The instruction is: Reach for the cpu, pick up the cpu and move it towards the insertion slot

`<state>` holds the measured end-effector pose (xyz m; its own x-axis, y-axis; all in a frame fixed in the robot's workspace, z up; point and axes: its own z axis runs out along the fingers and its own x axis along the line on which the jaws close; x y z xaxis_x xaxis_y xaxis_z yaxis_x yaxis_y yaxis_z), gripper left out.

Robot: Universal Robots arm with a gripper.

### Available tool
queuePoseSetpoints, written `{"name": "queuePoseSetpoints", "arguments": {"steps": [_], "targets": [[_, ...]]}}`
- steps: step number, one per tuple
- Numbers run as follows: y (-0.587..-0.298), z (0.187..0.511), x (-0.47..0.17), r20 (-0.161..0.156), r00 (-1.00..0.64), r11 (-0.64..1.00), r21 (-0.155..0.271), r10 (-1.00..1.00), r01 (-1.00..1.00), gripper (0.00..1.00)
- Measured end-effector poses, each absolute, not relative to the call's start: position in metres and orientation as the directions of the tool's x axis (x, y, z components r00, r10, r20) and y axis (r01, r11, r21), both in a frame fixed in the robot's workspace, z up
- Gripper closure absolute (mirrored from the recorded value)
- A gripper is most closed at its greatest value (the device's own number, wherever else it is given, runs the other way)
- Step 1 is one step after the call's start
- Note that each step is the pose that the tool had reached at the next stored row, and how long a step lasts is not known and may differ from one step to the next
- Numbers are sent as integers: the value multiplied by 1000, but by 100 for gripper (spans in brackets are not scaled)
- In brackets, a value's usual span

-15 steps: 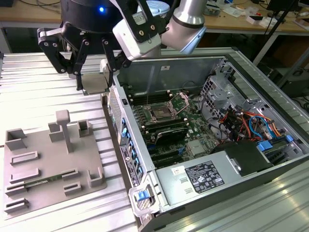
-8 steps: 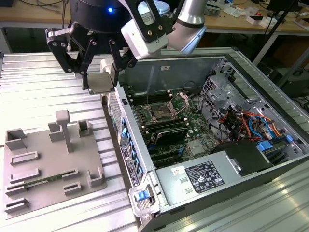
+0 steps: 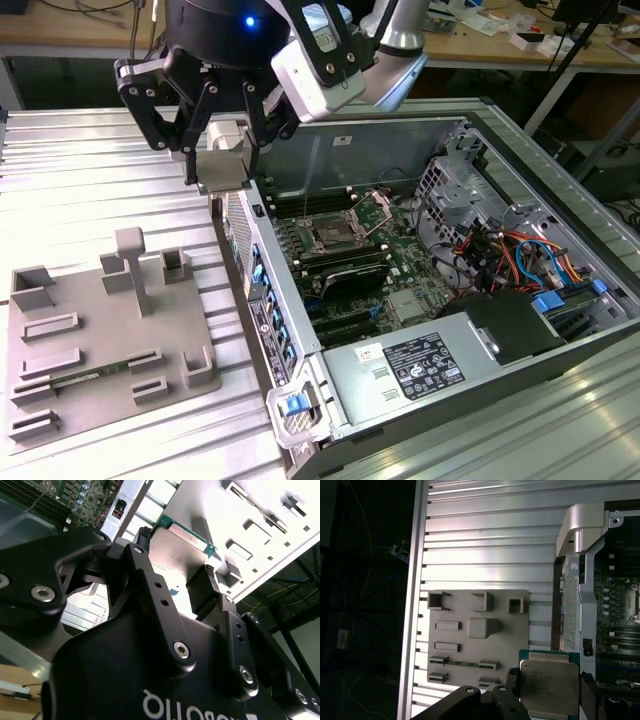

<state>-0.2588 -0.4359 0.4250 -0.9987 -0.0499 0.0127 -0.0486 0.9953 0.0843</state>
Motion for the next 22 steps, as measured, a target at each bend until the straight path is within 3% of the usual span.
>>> {"name": "queuePoseSetpoints", "arguments": {"steps": [22], "targets": [[-436,425,-252,13,-999,995,84,-50,-49,45]]}}
